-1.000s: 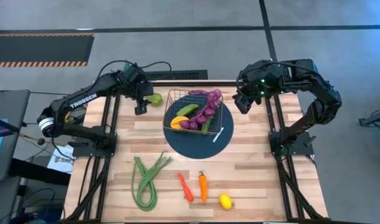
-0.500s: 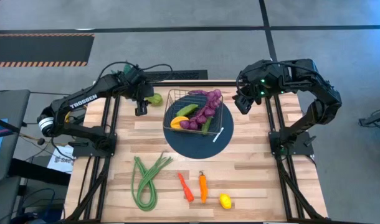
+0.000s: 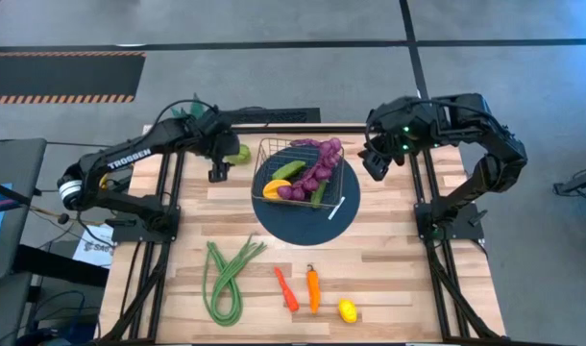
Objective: Build produce basket
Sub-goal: Put the green chayote into the wire basket
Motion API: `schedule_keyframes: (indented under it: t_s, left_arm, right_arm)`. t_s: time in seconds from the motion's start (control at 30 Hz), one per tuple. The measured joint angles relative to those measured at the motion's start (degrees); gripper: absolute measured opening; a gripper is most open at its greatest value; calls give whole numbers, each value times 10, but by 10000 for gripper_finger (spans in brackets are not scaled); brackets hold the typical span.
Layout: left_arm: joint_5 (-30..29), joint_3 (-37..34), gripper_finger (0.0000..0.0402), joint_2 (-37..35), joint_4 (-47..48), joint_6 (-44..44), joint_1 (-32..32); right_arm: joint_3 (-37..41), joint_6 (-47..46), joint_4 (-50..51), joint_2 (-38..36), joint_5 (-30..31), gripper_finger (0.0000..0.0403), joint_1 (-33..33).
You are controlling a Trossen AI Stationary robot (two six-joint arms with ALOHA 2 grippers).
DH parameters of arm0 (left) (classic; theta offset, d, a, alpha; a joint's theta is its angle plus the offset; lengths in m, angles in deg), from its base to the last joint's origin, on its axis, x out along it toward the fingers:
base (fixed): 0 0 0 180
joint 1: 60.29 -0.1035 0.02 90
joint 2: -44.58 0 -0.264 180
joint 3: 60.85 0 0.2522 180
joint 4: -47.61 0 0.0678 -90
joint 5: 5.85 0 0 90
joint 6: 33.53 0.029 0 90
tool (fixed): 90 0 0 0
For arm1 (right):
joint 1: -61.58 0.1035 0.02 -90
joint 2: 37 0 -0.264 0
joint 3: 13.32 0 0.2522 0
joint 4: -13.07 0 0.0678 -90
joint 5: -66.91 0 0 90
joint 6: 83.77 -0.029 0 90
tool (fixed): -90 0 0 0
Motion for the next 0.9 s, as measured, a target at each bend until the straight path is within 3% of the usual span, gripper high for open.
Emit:
schedule_keyframes:
  t_s: [0.27,0.43,0.73,0.83,0.9]
  left_arm:
    - [-60,0,281,15,-9,51,0]
    - [-84,0,281,74,-12,107,0]
    - [-258,0,281,202,-57,137,1]
    - [-258,0,281,218,-84,137,1]
    - [-225,0,281,218,-90,132,0]
  right_arm:
    - [0,-2,0,0,0,165,12]
    - [0,-2,0,0,0,166,11]
    - [0,-6,0,0,-1,166,11]
    - [0,-6,0,0,-2,167,11]
    - [0,-6,0,0,-3,168,11]
